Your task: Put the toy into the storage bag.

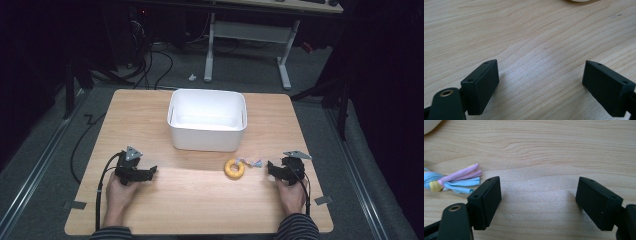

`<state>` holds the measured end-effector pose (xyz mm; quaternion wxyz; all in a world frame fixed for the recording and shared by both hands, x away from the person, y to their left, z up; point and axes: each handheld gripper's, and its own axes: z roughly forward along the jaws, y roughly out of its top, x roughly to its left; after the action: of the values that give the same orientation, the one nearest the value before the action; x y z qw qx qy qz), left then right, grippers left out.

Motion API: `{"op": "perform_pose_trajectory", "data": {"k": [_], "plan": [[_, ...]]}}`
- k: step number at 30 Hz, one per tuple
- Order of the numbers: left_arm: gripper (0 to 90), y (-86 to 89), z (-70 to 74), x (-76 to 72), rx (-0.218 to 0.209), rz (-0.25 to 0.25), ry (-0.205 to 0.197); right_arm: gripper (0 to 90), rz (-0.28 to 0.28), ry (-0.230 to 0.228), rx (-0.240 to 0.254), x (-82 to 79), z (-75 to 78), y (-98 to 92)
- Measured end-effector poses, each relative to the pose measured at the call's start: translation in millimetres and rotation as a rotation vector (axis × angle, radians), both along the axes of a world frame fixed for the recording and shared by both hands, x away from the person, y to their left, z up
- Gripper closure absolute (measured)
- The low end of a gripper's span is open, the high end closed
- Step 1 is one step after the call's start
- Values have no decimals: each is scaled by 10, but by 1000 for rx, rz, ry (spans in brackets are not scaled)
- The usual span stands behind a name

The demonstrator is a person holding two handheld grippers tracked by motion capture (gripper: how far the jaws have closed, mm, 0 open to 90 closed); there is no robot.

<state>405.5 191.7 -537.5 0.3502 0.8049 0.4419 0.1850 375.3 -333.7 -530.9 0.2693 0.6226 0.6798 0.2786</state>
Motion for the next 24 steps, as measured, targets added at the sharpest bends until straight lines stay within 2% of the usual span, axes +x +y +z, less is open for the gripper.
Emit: {"op": "perform_pose_trajectory", "data": {"k": [7, 10, 14, 18, 24], "plan": [[144, 0, 1, 0, 0, -4, -1, 183, 9, 6, 3, -6, -2, -5], [143, 0, 1, 0, 0, -4, -1, 182, 11, 22, 2, -9, 12, -10], [144, 0, 1, 0, 0, -4, 0, 227, 7, 43, 2, -26, 40, -27], [144, 0, 0, 0, 0, -4, -1, 245, -1, 58, 37, -50, 70, -69], [144, 0, 1, 0, 0, -4, 0, 272, 17, 53, 49, -100, 112, -88]]}}
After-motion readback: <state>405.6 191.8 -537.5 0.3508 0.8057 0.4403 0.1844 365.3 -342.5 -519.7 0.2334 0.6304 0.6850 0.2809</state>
